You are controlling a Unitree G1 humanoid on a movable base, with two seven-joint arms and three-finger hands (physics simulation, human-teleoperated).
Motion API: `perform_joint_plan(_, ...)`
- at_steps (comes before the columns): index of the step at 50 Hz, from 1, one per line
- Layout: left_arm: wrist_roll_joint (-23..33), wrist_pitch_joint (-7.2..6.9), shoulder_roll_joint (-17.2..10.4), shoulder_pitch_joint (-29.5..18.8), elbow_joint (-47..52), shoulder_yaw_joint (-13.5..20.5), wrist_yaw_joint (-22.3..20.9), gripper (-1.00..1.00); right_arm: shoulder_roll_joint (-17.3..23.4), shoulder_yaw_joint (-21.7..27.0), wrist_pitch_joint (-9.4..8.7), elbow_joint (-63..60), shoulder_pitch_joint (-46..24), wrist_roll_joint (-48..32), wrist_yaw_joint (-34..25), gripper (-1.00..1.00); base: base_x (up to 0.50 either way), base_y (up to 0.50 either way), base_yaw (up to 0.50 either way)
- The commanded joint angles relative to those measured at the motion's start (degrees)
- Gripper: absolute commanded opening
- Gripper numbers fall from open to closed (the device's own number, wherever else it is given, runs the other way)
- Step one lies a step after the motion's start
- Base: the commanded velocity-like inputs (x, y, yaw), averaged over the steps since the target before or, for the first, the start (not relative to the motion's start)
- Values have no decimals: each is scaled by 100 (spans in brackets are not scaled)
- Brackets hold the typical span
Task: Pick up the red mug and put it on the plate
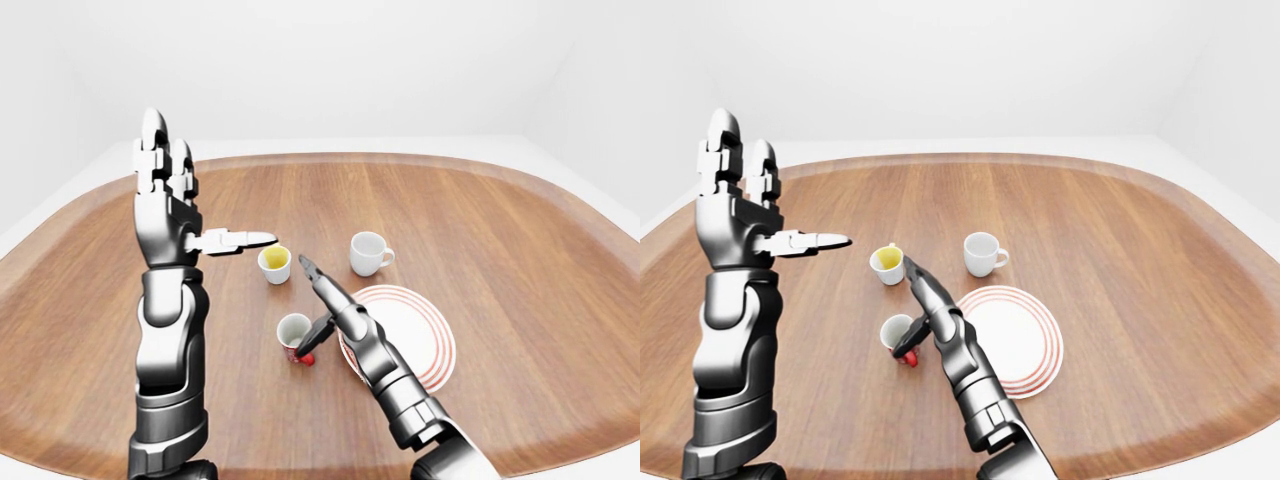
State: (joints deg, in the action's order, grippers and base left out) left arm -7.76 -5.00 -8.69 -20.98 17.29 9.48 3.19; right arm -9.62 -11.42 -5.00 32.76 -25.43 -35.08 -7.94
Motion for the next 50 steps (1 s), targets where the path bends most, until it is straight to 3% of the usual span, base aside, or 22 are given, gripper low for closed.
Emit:
perform_joint_plan(1, -43, 0, -25, 16, 52, 33, 3, 100, -201, -88, 0, 349, -190, -307, 105, 100, 0, 0, 0)
perform_joint_plan(31, -32, 0, -9, -1, 85, 9, 19, 100, -273, 62, 0, 2309, -774, -688, 846, 100, 0, 0, 0)
perform_joint_plan(50, -64, 0, -11, -7, 94, 25, 22, 100, -443, -14, 0, 2253, -932, -966, 817, 100, 0, 0, 0)
